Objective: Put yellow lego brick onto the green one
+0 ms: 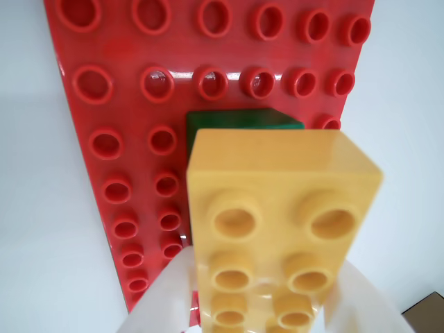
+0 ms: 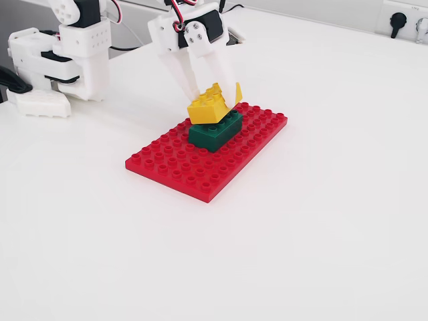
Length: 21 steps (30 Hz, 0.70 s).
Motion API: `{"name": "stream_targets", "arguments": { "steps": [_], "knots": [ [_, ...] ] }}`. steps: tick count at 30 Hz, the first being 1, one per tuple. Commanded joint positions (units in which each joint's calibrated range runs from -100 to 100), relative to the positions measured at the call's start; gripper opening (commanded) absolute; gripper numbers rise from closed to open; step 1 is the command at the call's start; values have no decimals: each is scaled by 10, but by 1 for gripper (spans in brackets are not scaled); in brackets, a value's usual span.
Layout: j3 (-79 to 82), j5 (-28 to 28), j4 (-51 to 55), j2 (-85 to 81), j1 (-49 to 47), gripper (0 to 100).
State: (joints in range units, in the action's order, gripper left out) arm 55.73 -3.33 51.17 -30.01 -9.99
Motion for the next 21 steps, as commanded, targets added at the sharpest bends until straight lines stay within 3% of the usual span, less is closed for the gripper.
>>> {"name": "stream_targets", "arguments": {
  "steps": [1, 21],
  "knots": [
    [-3, 2, -6, -10, -3, 16],
    [-6, 14, -6, -14, 54, 16]
  ]
}}
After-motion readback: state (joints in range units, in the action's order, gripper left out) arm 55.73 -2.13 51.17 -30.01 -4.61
